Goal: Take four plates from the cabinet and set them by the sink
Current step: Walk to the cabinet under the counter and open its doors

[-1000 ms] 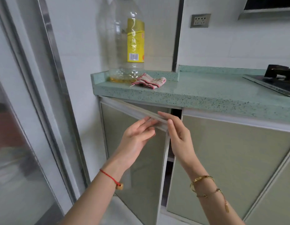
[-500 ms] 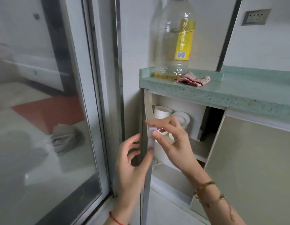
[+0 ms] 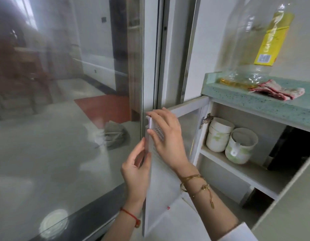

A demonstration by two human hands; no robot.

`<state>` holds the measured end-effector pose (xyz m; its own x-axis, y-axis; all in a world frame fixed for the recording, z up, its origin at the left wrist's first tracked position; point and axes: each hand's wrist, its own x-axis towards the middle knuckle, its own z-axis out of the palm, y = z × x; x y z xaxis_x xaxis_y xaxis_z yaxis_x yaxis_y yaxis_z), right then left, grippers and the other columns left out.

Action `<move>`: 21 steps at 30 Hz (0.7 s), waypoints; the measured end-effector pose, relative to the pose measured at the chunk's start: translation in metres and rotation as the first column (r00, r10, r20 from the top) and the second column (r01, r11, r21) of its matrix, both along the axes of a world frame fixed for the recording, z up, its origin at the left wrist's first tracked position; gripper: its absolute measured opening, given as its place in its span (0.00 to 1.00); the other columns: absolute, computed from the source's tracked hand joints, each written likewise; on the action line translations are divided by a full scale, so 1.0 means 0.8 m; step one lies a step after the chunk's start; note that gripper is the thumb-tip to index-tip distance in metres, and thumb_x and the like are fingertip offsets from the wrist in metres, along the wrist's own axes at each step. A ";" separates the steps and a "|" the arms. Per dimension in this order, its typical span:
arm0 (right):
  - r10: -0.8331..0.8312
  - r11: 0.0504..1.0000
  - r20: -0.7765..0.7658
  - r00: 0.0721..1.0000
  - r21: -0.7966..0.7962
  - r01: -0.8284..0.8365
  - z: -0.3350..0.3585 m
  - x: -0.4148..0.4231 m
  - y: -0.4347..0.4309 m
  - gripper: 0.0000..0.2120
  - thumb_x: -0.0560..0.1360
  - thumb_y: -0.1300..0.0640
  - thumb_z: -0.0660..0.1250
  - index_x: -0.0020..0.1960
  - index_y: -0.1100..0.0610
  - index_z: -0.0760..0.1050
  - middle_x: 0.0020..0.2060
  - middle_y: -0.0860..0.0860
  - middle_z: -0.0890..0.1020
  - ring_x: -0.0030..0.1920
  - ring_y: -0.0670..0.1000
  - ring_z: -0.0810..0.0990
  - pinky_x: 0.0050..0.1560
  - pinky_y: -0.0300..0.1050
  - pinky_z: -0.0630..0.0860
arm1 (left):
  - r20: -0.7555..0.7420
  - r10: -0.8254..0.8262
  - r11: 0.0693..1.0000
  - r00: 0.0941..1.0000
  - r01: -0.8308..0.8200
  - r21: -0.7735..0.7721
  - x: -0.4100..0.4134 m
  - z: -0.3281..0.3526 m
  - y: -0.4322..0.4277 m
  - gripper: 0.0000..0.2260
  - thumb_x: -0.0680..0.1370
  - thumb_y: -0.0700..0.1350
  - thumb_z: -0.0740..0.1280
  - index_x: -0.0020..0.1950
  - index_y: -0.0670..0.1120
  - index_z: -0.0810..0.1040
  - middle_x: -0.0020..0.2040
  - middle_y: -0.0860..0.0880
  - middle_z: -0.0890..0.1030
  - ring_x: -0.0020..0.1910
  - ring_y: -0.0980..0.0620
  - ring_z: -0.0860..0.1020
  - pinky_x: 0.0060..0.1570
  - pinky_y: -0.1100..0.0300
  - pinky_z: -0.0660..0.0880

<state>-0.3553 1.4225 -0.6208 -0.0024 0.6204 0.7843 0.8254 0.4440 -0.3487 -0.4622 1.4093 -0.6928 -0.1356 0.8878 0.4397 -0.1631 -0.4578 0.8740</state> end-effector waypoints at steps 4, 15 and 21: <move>-0.068 0.998 0.013 0.998 -0.001 0.068 -0.003 -0.013 0.021 0.19 0.79 0.53 0.64 0.69 0.48 0.71 0.65 0.48 0.74 0.73 0.51 0.64 0.73 0.60 0.60 | -0.035 0.024 0.999 0.999 -0.023 0.033 -0.009 0.001 0.026 0.20 0.76 0.30 0.69 0.67 0.42 0.79 0.63 0.50 0.83 0.62 0.57 0.81 0.64 0.60 0.77; -0.062 0.996 -0.013 0.998 -0.061 0.061 -0.006 -0.024 0.030 0.24 0.82 0.51 0.59 0.77 0.47 0.59 0.76 0.43 0.63 0.79 0.47 0.50 0.78 0.58 0.50 | 0.050 -0.015 0.999 0.999 0.017 -0.045 -0.013 0.005 0.044 0.18 0.76 0.35 0.72 0.66 0.45 0.80 0.62 0.51 0.84 0.62 0.56 0.81 0.65 0.56 0.77; -0.248 0.968 -0.119 0.961 0.020 0.252 -0.019 0.035 -0.020 0.23 0.80 0.56 0.62 0.75 0.54 0.64 0.74 0.48 0.67 0.77 0.52 0.59 0.76 0.55 0.58 | -0.008 0.115 0.979 0.993 -0.112 0.171 0.013 0.006 0.014 0.12 0.75 0.32 0.72 0.56 0.43 0.81 0.53 0.48 0.80 0.52 0.49 0.79 0.52 0.57 0.78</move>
<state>-0.3270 1.4061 -0.6363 0.2402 0.5624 0.7912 0.8671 0.2421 -0.4353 -0.4518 1.4206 -0.6877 -0.2223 0.7789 0.5865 -0.0864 -0.6149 0.7839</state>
